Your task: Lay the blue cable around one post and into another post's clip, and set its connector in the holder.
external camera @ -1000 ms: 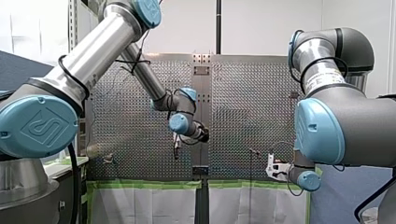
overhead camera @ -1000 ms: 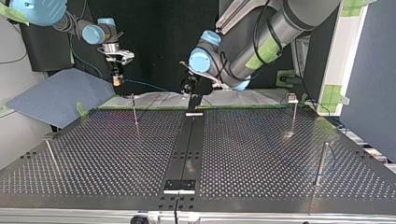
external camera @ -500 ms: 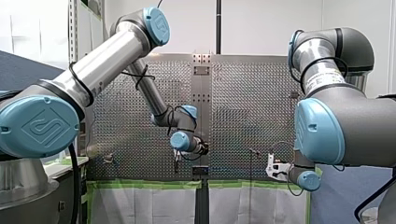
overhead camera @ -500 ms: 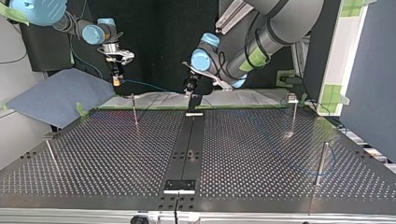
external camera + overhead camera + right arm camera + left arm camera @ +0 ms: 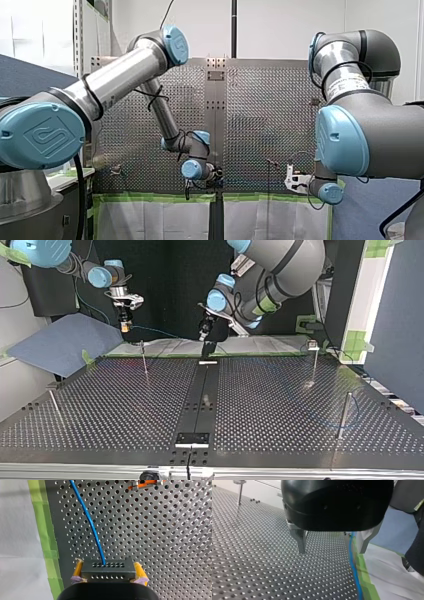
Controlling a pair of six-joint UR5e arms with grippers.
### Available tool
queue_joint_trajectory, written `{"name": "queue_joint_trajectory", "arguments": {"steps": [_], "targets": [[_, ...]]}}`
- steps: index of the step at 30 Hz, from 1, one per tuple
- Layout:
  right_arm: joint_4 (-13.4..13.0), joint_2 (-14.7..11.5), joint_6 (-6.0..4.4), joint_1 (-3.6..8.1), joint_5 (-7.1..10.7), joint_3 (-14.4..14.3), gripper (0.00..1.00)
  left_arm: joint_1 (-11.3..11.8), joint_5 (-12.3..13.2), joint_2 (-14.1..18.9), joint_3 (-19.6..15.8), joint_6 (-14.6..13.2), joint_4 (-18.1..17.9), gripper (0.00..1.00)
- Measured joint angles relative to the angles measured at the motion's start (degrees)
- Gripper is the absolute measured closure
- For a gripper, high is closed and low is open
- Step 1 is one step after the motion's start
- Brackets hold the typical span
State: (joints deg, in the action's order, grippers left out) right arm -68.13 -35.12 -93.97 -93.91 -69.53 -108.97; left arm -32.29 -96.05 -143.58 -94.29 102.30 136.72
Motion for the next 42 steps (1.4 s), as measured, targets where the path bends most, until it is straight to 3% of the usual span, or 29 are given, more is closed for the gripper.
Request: {"name": "queue_joint_trajectory", "arguments": {"steps": [11, 21, 28, 37, 42], "targets": [[0.0, 0.0, 0.0, -0.2, 0.0, 0.0, 1.0, -0.7, -0.1, -6.0, 3.1, -2.2, -5.1, 0.0], [0.0, 0.0, 0.0, -0.27, 0.0, 0.0, 1.0, -0.4, -3.2, -11.0, 5.8, -3.9, -1.3, 0.0], [0.0, 0.0, 0.0, -0.27, 0.0, 0.0, 1.0, -0.6, -3.7, -14.7, 5.9, -4.2, -0.3, 0.0], [0.2, 0.0, 0.0, -0.28, -0.08, 0.0, 1.0, -1.6, -4.0, -12.0, 5.9, -4.4, -0.2, 0.0], [0.2, 0.0, 0.0, -0.27, -0.08, 0.0, 1.0, -2.0, -5.7, -9.6, 5.9, -4.4, 0.2, 0.0]]}}
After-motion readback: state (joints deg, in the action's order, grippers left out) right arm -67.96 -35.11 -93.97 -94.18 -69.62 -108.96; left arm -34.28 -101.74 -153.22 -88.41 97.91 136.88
